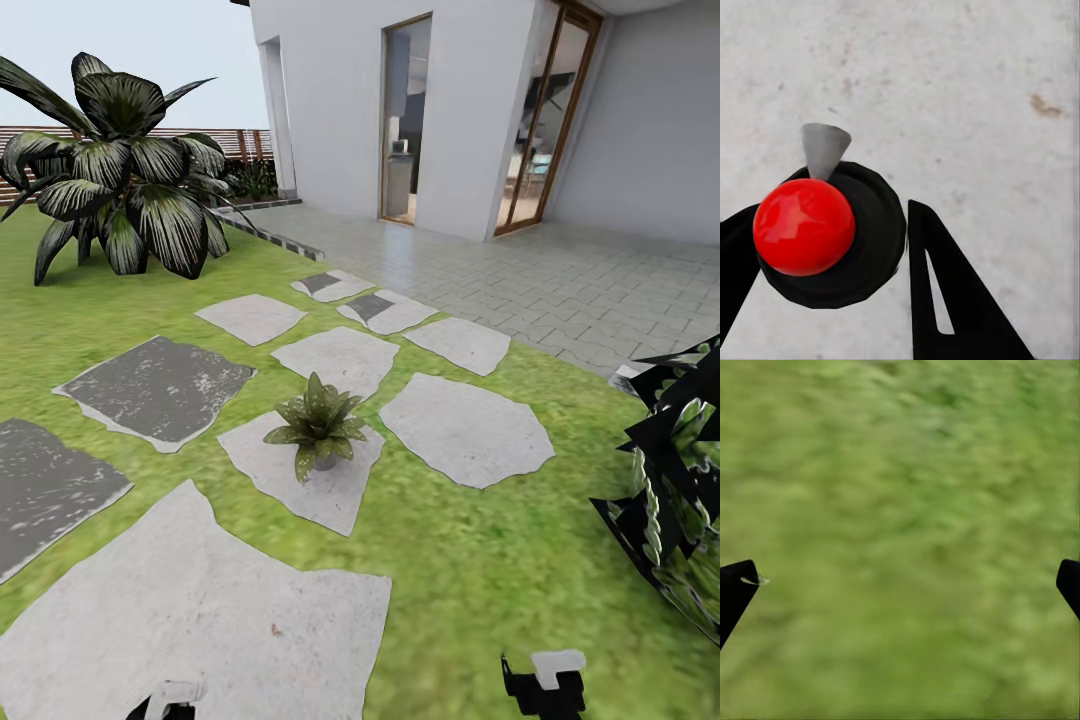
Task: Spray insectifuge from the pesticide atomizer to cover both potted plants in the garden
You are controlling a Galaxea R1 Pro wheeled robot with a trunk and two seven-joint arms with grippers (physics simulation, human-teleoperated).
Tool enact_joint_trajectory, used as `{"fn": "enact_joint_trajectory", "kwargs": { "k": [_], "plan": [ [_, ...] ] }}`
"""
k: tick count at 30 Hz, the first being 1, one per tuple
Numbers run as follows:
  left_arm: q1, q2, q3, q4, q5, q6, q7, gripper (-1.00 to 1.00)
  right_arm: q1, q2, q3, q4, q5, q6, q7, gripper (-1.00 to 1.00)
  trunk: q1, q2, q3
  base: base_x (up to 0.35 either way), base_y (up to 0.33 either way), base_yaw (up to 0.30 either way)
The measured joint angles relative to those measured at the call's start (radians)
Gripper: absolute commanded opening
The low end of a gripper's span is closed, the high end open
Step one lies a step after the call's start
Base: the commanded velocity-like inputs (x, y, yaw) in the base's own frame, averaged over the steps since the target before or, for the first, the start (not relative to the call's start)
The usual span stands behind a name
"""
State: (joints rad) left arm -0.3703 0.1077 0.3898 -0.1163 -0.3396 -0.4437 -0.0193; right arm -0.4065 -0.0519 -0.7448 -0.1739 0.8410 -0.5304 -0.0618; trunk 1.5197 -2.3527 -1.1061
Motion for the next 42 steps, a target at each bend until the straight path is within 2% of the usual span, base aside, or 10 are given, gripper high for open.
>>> {"fn": "enact_joint_trajectory", "kwargs": {
  "k": [3, 4, 6, 8, 10, 15, 19, 22, 42],
  "plan": [
    [0.006, -0.002, 0.0, 0.0, 0.0, -0.002, 0.001, -1.0, 0.0, 0.001, -0.003, 0.0, 0.0, 0.0, -0.001, 1.0, 0.001, 0.0, 0.0, -0.306, 0.108, -0.125],
    [0.008, -0.002, 0.0, 0.0, 0.001, -0.002, 0.001, -1.0, 0.001, 0.001, -0.038, 0.0, -0.002, 0.001, 0.0, 1.0, 0.001, 0.0, 0.0, -0.308, 0.187, -0.278],
    [0.008, -0.002, 0.0, 0.0, 0.001, -0.002, 0.001, -1.0, 0.0, 0.001, -0.08, 0.0, -0.001, 0.001, 0.0, 1.0, 0.001, 0.0, 0.0, -0.294, 0.211, -0.29],
    [0.009, -0.001, 0.001, 0.0, 0.003, -0.002, 0.002, -1.0, 0.0, 0.001, -0.151, 0.0, 0.0, 0.001, 0.0, 1.0, 0.001, 0.0, 0.0, -0.284, 0.229, -0.297],
    [0.009, -0.001, 0.001, 0.0, 0.003, -0.002, 0.003, -1.0, 0.0, 0.001, -0.176, 0.001, 0.001, 0.001, 0.002, 1.0, 0.001, 0.0, 0.0, -0.281, 0.233, -0.299],
    [0.009, 0.003, 0.003, 0.0, 0.011, -0.002, 0.007, -1.0, 0.0, 0.001, -0.187, 0.003, 0.003, 0.001, 0.003, 1.0, 0.001, 0.0, 0.0, -0.28, 0.235, -0.3],
    [0.009, 0.01, 0.004, 0.0, 0.044, -0.002, 0.007, -1.0, 0.0, 0.002, -0.187, 0.004, 0.003, 0.001, 0.004, 1.0, 0.001, 0.0, 0.0, -0.279, 0.236, -0.3],
    [0.009, 0.012, 0.002, 0.0, 0.055, -0.002, 0.006, -1.0, 0.001, 0.003, -0.188, 0.004, 0.002, 0.001, 0.004, 1.0, 0.001, 0.0, 0.0, -0.279, 0.236, -0.3],
    [0.009, 0.009, 0.0, -0.001, 0.057, -0.002, 0.006, -1.0, 0.0, 0.003, -0.19, 0.004, 0.001, 0.001, 0.002, 1.0, 0.0, 0.0, 0.0, -0.261, 0.243, -0.3]
  ]
}}
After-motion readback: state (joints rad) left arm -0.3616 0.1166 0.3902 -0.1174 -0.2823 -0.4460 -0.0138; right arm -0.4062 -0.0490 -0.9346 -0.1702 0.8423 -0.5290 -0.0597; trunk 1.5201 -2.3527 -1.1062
